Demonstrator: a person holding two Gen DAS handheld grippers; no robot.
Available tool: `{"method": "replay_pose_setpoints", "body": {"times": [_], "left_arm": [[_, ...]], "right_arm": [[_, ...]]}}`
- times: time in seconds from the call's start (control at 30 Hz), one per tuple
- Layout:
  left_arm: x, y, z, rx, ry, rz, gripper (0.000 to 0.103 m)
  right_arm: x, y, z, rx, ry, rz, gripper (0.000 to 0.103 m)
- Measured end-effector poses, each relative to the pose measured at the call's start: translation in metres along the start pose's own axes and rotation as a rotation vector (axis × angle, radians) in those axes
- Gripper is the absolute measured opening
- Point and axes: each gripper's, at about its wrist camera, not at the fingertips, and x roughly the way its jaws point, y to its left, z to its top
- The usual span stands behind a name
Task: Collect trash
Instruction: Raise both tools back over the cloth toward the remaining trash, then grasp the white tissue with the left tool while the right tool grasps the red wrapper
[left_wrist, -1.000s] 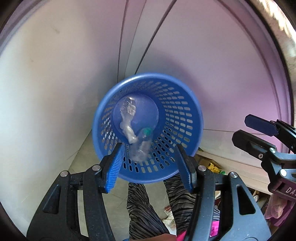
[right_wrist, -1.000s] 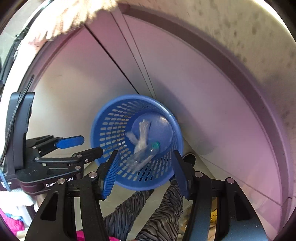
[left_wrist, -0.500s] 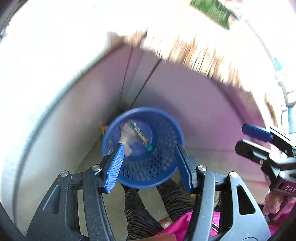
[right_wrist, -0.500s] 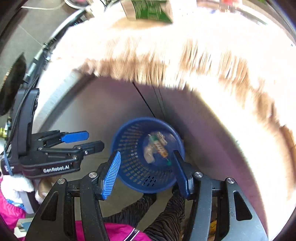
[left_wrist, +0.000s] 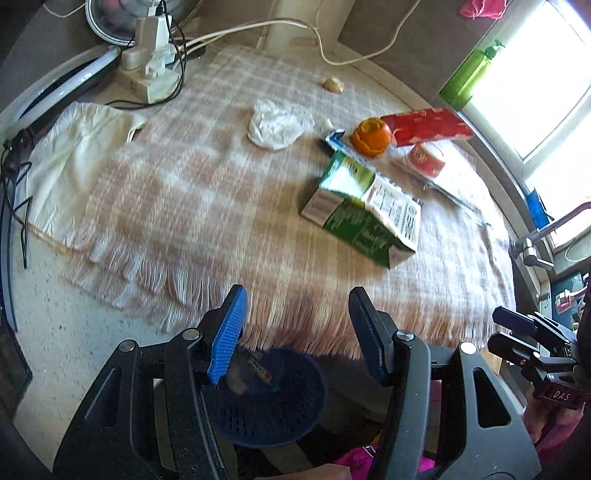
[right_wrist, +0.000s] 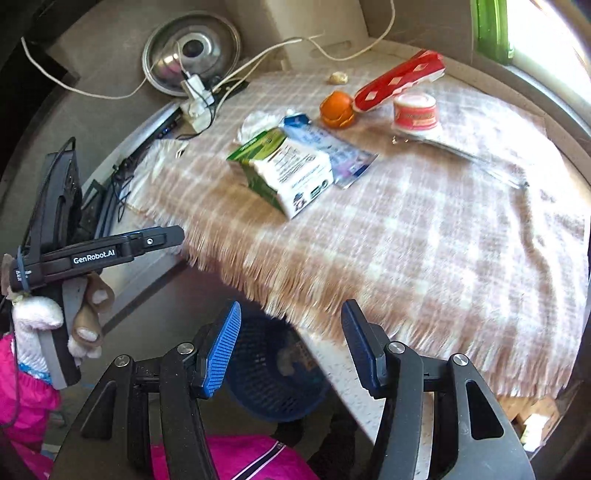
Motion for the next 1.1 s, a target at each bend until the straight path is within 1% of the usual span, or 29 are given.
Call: {"method": "replay_pose_setpoints", "body": {"times": [0.13,0.33,0.47,0.57,0.67,0.8,1.1], "left_arm": [[0.011,-0.004,0.027,-0.001,-0.028,0.019,0.060],[0.025,-0.010,0.060,-0.015,-0.041,0.035,0.060],[0.036,-0.010,0.082,-0.022,-0.042,0.048,0.060],[0.043,-0.011,0.096,-0.025,-0.040,0.056,0.060],[0.053,-0.010,0.109,-0.033,-0.034,0.067,0.060],[0.067,-0.004,0.124,-0.064,-0.020,0.068,0.060],[0.100,0.010,0.144,-0.114,0.031,0.072,0.060]], "right_arm": [[-0.014,-0.030,0.022,0.025,-0.051,-0.030,0.059],[-0.026,-0.070,0.061,0.082,-0.111,-0.030,0.060],[-0.033,-0.088,0.087,0.121,-0.165,-0.011,0.073],[-0.031,-0.100,0.108,0.140,-0.183,0.005,0.073],[-0.025,-0.112,0.128,0.165,-0.183,0.019,0.073],[-0.014,-0.133,0.150,0.230,-0.176,0.071,0.073],[0.027,-0.173,0.192,0.382,-0.110,0.133,0.073]]}}
